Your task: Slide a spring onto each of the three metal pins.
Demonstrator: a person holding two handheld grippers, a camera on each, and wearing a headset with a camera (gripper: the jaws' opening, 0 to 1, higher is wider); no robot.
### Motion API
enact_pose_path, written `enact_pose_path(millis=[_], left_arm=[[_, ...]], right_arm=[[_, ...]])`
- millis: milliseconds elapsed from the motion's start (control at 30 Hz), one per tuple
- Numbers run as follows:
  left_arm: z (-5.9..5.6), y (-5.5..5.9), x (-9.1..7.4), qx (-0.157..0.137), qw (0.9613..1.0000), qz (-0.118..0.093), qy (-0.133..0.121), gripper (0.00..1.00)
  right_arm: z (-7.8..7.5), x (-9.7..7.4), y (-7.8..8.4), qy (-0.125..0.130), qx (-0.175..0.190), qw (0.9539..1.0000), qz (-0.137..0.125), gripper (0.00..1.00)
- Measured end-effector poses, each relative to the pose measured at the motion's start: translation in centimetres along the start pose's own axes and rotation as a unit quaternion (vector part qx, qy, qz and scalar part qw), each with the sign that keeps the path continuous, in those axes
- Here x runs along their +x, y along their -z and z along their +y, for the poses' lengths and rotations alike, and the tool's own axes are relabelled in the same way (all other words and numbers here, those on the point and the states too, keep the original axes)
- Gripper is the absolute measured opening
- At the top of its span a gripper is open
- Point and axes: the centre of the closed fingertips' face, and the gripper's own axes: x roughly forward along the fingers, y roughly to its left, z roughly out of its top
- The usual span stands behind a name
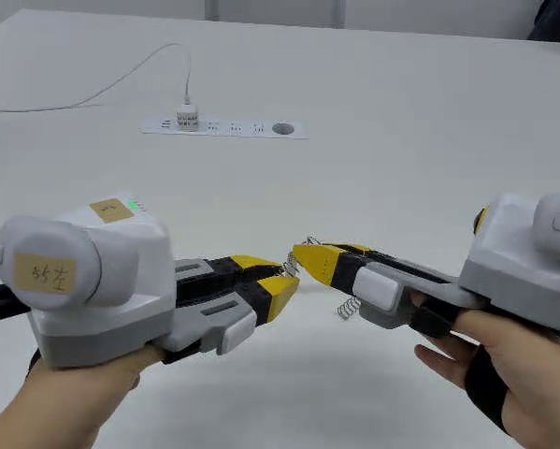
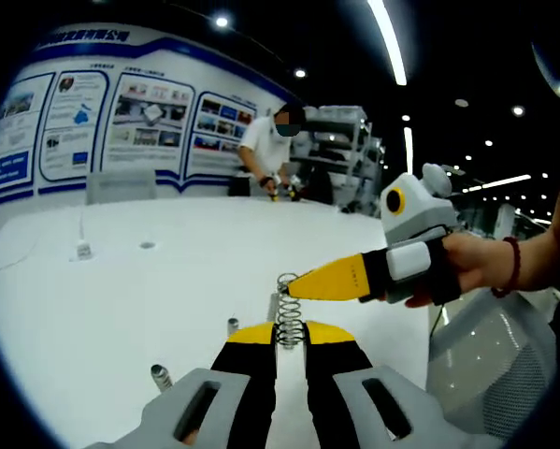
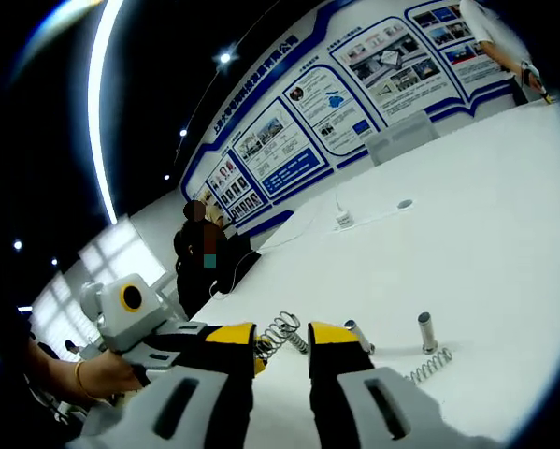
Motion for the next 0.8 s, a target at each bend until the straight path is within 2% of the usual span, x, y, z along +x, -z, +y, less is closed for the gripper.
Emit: enact_pose_path(millis=[100,267,400,467,500,533,667,800], left_arm=[[-0.25,-0.26,0.01,0.002,1.0000,-0.008,0.004,0.10],[-0.32,-0.19,0.15,0.006,0.9999,-0.008,0.006,0.10],[-0.35,-0.32,0.16,0.007,0.9999,-0.012,0.007,0.10],[-0.45,-0.16,0.21,0.003,0.9999,-0.006,0.009,0.10],[-0.49,0.23,0.21,0.002,0.9999,0.005,0.010,0.10],[-0.47,0.17,0.24,0.007,0.9999,0.002,0.007,0.10],[-0.49,0.09,0.24,0.007,1.0000,-0.002,0.005,0.10],[-0.36,0.35,0.30,0.015,0.9999,0.006,-0.001,0.11]], right_arm=[[0.18,0.06,0.24,-0.004,0.011,0.9999,0.003,0.21],[0.57,0.10,0.48,-0.019,0.030,0.9994,0.004,0.17],[0.68,0.00,0.34,-0.034,0.068,0.9971,-0.006,0.15],[0.67,-0.05,0.49,-0.039,0.074,0.9965,-0.004,0.14],[0.77,-0.07,0.40,-0.043,0.080,0.9959,-0.008,0.13],[0.81,-0.08,0.51,-0.045,0.086,0.9953,-0.007,0.12],[0.89,-0.12,0.42,-0.049,0.077,0.9958,-0.010,0.12],[0.83,-0.08,0.58,-0.048,0.072,0.9962,-0.006,0.12]])
